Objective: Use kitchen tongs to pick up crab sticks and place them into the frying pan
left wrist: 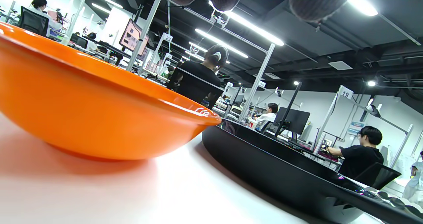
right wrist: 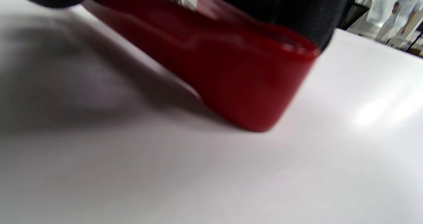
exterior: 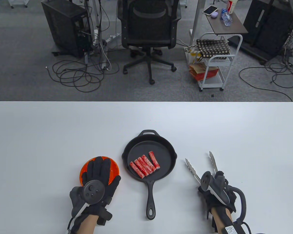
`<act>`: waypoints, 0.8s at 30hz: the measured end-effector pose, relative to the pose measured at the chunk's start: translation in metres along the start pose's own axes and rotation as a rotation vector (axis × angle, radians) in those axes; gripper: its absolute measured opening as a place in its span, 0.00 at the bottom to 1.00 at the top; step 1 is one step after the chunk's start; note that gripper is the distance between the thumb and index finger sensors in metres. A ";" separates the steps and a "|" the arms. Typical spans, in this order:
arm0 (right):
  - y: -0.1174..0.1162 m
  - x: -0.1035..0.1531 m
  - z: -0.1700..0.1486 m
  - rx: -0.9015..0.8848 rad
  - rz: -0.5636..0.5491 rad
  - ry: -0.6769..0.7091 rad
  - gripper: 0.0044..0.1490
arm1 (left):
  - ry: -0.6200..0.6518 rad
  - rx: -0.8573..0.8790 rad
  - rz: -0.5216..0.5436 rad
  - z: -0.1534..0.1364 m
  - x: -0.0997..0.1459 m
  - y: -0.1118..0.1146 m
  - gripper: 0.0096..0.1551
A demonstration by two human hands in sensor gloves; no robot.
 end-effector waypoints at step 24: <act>0.038 0.066 0.054 -0.122 -0.404 0.554 0.57 | 0.050 -0.028 -0.005 0.008 0.000 0.004 0.49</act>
Point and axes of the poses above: the tracker on the back of each hand, its own z axis roughly to the thumb side, its own x axis roughly from the fingertips to the wrist, y = z × x, the point moved 3 cm from there along -x, roughly from the wrist to the fingertips, and after that the axes turned 1 degree about z, right-handed, at the moved point
